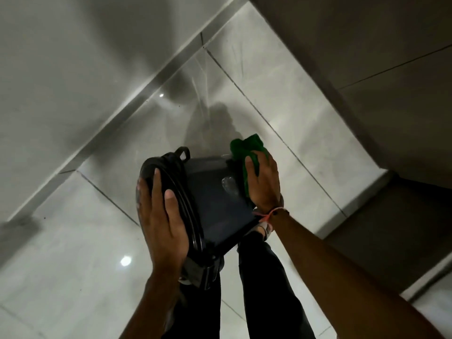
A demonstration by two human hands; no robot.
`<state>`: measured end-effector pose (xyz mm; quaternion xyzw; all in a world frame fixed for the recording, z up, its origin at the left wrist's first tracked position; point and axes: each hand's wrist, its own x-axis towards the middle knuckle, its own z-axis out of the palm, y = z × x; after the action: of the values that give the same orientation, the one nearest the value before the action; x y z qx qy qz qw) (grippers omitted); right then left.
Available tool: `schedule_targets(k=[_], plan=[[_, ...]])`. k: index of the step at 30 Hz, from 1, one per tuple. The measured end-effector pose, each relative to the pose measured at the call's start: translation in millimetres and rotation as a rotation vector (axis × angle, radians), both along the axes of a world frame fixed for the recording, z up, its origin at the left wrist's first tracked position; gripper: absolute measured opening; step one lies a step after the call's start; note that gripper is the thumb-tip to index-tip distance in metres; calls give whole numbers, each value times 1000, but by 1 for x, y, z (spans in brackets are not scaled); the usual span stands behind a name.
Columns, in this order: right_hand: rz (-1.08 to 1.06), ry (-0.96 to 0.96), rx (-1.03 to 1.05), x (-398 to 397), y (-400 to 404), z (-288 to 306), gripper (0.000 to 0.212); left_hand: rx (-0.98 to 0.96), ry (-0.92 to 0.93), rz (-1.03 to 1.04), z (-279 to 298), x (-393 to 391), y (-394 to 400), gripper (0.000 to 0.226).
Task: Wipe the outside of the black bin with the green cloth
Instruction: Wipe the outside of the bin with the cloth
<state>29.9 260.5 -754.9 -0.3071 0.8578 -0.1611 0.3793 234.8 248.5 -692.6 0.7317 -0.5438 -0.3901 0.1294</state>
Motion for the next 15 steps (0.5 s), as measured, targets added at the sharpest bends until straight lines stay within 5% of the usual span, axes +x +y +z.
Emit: schedule_targets(k=[9,15], plan=[[-37,-159,-395,57,40,48,22,44,42,103,9,-21,-13,82],[-179,-71,-185,8,75,-2,35,53,63,89,11,-35,-22,65]])
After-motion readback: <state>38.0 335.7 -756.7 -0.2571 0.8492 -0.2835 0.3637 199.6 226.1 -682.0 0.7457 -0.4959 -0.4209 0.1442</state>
